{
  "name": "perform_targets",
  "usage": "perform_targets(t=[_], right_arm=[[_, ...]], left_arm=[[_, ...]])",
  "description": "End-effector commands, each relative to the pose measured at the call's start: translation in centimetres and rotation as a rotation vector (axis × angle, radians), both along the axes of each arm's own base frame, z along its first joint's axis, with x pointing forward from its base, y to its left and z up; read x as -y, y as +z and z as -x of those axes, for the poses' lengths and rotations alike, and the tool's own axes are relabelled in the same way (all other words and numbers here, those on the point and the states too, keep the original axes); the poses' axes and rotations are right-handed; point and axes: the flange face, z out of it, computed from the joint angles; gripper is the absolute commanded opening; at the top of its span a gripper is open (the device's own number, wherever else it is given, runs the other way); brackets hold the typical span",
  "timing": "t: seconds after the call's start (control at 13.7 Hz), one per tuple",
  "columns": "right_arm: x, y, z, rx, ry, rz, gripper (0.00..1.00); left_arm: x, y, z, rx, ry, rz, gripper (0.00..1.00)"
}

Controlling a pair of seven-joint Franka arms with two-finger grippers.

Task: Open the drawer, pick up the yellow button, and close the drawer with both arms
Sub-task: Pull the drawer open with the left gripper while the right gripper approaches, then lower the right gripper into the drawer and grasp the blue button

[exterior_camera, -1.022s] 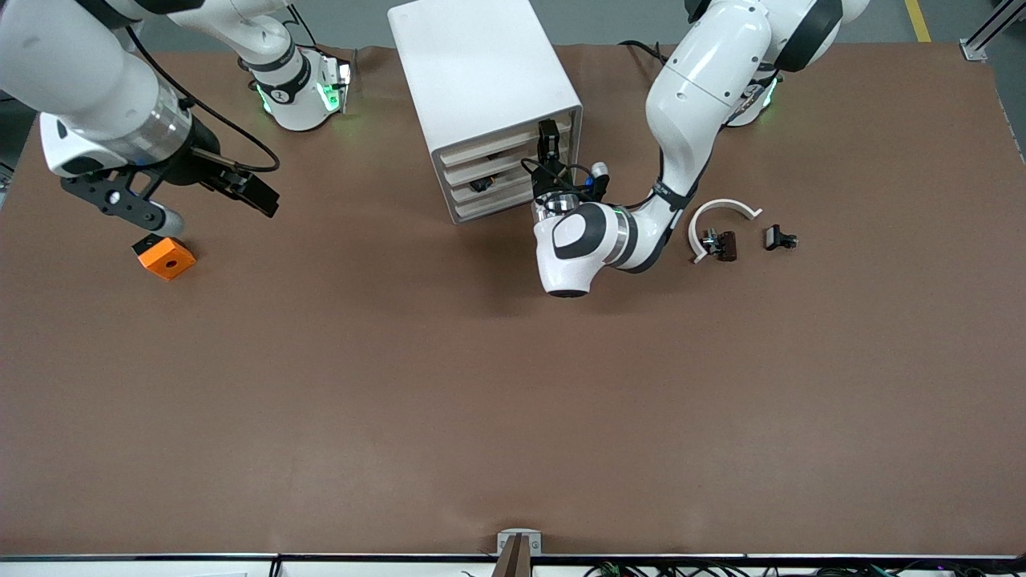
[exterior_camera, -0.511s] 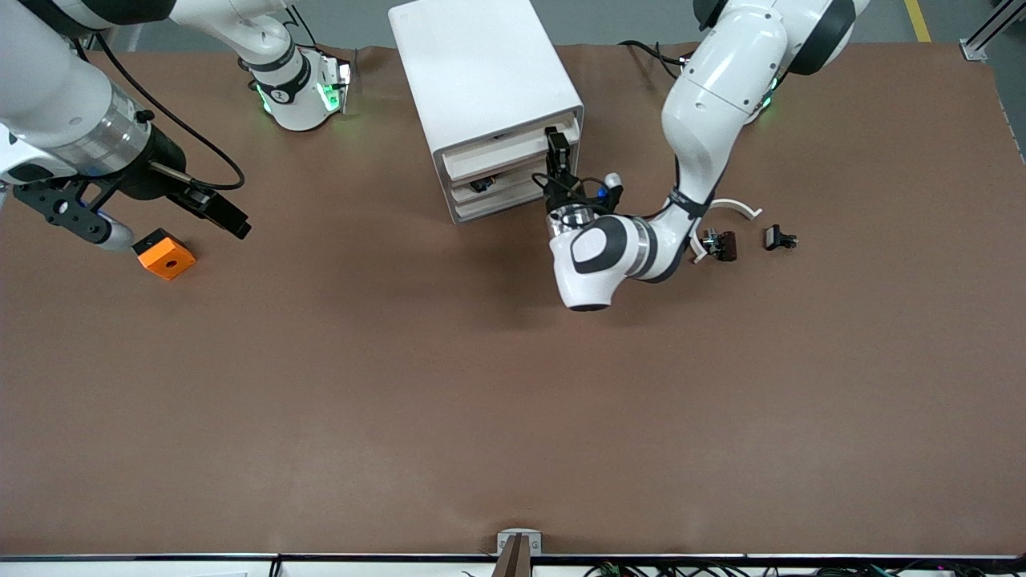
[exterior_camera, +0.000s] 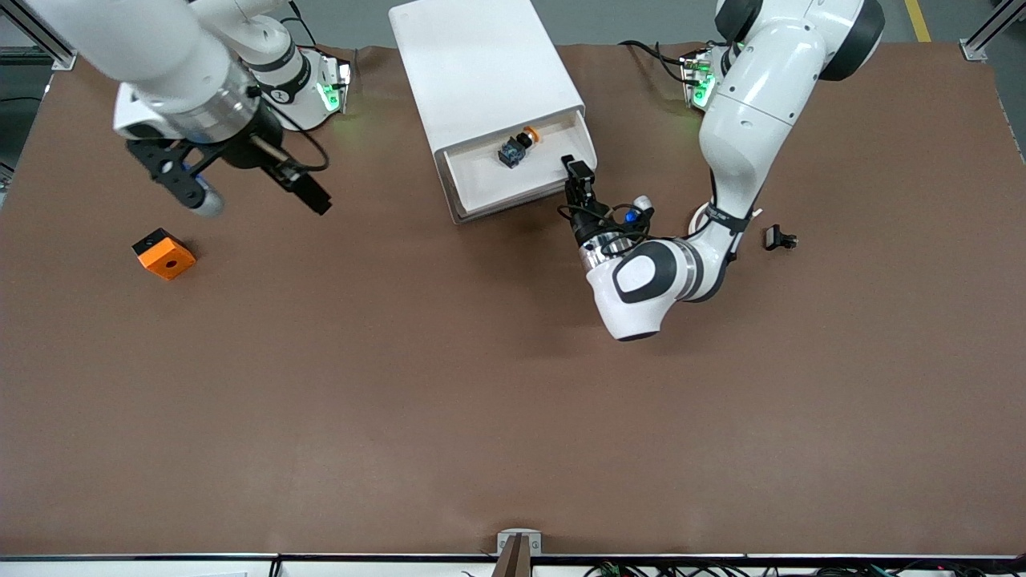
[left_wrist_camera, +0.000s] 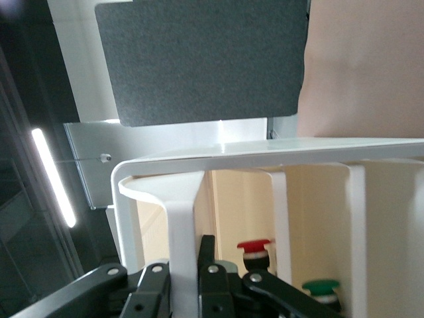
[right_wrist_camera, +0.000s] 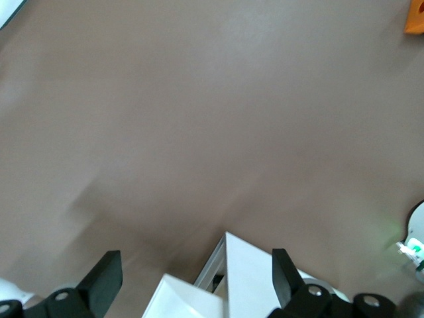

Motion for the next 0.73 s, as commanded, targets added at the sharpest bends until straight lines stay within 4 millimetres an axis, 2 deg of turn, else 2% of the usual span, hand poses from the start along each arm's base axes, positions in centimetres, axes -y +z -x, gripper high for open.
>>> perform_targets(t=[0.0,0.15,0.22,0.44,0.58,0.66], right_arm=[[-3.8,0.7,1.3,0.035,-0.079,-0.034,1.00],[-7.4,-0.8,1.7,0.053,-0.053,-0.038,1.00],[-8.5,-2.3,1.6,0.035,-0.041,-0.025,1.00],[-12.0,-4.1,1.5,0.043,0.018,-0.026,1.00],[-15.3,-4.8,1.7,0.044,0.057,-0.029,1.00],[-16.9,-5.5,2.4,0.040,0.079,-0.024,1.00]], left_arm=[[-2.8,1.2,-3.0,0.035,0.082,0.033,0.00],[-3.8,1.5,-4.2,0.053,0.113,0.035,0.01],[-4.2,1.5,-4.6,0.054,0.127,0.040,0.01],[-4.5,1.8,-5.0,0.054,0.142,0.047,0.01],[-4.5,1.5,-4.9,0.053,0.140,0.044,0.05],[-4.6,1.5,-4.9,0.054,0.138,0.043,0.16]])
